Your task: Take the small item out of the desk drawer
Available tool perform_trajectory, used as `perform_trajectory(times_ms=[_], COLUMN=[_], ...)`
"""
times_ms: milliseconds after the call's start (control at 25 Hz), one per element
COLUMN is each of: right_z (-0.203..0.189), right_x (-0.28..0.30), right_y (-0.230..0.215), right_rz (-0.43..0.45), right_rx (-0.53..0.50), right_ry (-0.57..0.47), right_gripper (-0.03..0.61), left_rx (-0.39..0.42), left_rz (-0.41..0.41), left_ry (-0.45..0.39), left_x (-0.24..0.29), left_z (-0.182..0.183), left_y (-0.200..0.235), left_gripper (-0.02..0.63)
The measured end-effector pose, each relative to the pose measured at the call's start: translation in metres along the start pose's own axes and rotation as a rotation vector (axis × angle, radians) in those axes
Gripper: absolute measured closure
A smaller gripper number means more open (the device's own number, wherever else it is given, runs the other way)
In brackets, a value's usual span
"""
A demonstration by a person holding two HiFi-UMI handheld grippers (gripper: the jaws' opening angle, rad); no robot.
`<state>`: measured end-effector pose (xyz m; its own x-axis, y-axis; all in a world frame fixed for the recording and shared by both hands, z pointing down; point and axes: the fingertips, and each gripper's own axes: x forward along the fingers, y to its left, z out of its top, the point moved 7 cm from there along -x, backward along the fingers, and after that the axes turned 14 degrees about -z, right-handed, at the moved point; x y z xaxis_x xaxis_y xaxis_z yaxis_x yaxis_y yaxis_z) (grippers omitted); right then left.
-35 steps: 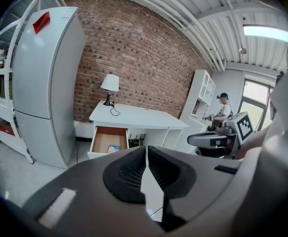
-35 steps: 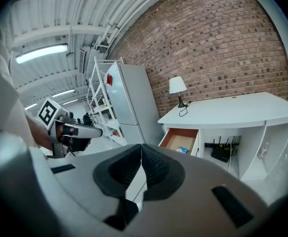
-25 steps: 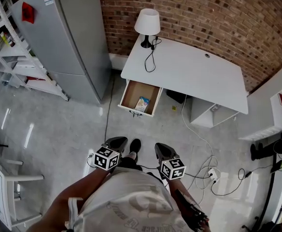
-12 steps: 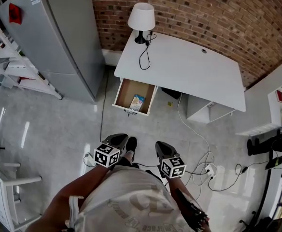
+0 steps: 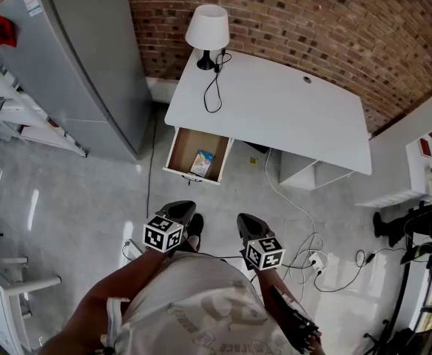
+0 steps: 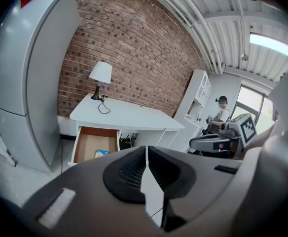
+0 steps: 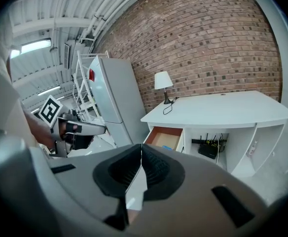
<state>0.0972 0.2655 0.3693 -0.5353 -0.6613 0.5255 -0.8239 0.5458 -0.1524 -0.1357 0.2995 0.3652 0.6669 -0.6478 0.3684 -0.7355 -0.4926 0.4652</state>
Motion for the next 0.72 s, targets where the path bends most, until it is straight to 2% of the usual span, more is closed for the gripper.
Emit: perform_trajectory(times_ms=[440,720], right_z=[0.027,0.047], right_x=[0.019,0.044], right_y=[-0.042,-0.053], right_rz=[-0.103,-0.133], right_rx=[0.028,0.029], right_ry=[0.023,0.025], right_gripper=[0.572,0.572], left_rx=[0.025,0.041], left_rz=[-0.112,-0.142], left_ry=[0.031,0.032], left_x=[0.063,0.085], left_z=[0.045,0.069], left_y=[0.025,0.047], left_gripper=[0.597,0.597])
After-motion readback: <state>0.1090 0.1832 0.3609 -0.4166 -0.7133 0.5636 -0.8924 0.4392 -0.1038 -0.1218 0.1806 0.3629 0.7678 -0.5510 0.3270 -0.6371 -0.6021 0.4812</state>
